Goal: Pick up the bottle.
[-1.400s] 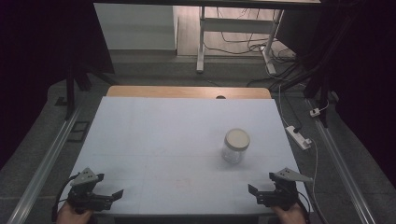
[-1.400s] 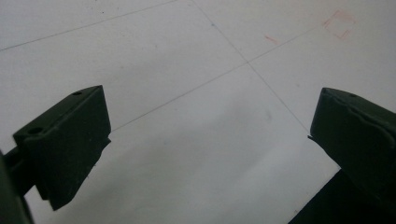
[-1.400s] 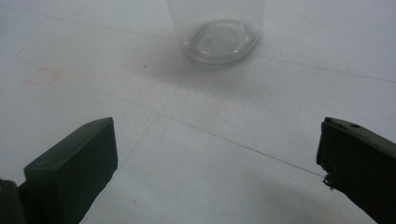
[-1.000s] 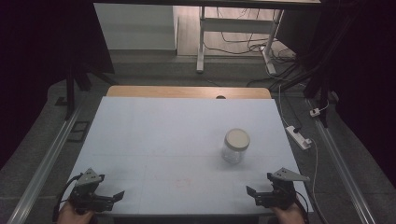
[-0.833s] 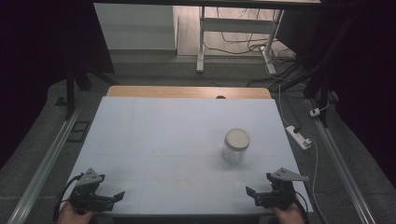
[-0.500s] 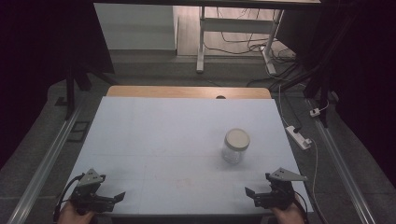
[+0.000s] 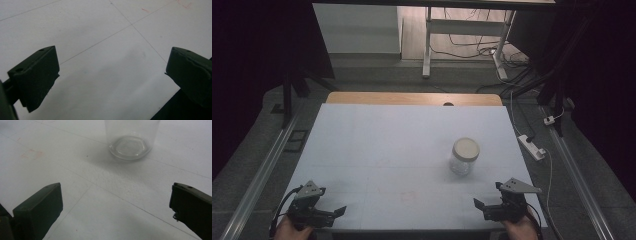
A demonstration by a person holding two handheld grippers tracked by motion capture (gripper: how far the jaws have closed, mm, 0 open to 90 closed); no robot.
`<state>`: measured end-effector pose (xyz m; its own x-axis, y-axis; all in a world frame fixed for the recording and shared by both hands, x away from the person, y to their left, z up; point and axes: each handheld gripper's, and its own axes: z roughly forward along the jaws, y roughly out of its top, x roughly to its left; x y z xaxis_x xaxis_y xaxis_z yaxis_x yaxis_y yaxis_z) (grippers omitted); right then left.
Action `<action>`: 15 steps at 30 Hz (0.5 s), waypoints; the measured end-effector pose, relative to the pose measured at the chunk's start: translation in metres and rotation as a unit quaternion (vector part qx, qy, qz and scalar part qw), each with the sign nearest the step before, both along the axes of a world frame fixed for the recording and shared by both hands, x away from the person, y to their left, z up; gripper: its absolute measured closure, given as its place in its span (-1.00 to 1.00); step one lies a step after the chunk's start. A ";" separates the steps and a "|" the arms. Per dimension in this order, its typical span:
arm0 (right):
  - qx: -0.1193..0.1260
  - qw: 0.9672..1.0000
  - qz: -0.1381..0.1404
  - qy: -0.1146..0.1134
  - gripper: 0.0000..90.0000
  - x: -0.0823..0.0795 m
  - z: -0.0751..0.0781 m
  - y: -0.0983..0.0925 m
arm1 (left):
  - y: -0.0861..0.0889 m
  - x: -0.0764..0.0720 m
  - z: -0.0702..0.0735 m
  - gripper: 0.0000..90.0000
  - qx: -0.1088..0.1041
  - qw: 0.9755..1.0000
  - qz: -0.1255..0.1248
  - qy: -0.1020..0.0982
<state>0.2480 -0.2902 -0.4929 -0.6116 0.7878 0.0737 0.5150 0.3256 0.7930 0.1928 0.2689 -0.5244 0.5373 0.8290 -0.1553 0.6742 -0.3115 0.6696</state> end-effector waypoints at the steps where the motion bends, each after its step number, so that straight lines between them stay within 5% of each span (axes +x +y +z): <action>1: 0.000 1.000 0.001 -0.001 -1.00 0.000 0.000 0.000 | 0.000 0.000 0.000 -1.00 0.000 1.000 -0.001 0.000; 15: 0.016 1.000 0.023 -0.003 -1.00 0.013 0.002 0.010 | 0.000 0.001 0.000 -1.00 0.000 1.000 -0.002 0.003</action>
